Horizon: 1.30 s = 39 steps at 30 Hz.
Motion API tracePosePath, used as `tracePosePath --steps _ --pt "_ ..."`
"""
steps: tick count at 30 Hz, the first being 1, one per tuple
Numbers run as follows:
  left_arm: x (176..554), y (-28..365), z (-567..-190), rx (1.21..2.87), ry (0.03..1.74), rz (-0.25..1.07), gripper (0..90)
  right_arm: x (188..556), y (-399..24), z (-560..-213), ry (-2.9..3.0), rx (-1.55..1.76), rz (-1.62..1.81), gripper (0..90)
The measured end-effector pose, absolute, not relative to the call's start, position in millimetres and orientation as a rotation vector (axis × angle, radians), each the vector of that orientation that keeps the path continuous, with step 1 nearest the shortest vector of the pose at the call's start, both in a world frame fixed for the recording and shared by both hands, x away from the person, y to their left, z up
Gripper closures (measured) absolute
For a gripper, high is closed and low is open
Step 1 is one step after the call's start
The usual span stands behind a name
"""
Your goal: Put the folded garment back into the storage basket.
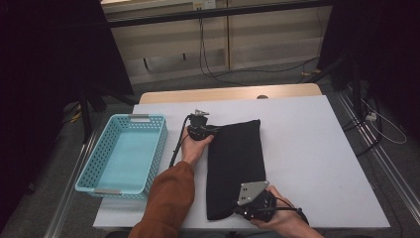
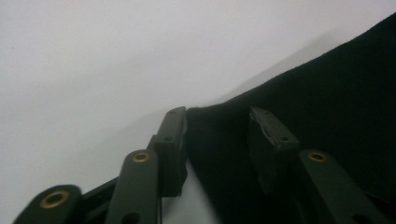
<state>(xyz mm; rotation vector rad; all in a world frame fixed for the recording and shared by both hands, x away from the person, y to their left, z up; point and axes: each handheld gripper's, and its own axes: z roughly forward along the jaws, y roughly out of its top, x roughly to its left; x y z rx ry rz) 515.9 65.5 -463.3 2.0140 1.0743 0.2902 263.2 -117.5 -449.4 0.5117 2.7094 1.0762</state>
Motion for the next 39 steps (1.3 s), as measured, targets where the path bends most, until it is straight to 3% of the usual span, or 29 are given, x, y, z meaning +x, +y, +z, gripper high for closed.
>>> tracePosePath --steps 1,3,6,21,29,32,35,39 --pt "515.1 64.3 -462.9 2.014 1.073 0.287 62.9 263.2 -117.5 -449.4 2.71 0.511 1.077 78.1" --pt "514.7 64.2 -462.6 2.023 1.06 0.244 74.9 263.1 -117.4 -449.3 2.71 0.51 1.076 77.8" --pt "515.1 64.0 -462.8 2.011 1.067 0.23 79.6 263.4 -117.6 -449.2 2.711 0.507 1.079 77.4" --pt "521.0 62.6 -455.9 1.958 1.108 0.252 81.8 263.1 -120.8 -448.6 2.727 0.484 1.104 62.6" --pt "522.9 62.7 -456.0 1.939 1.118 0.239 81.9 258.7 -120.1 -449.9 2.698 0.456 1.065 59.0" --pt "523.6 63.4 -455.1 1.941 1.114 0.235 81.9 257.4 -117.5 -451.1 2.694 0.454 1.056 62.0" --pt "523.3 62.7 -450.1 1.916 1.113 0.229 82.0 258.6 -116.7 -451.5 2.679 0.48 1.052 75.8" --pt "523.4 61.7 -447.0 1.915 1.105 0.228 82.0 258.7 -115.1 -450.0 2.674 0.497 1.031 79.6"
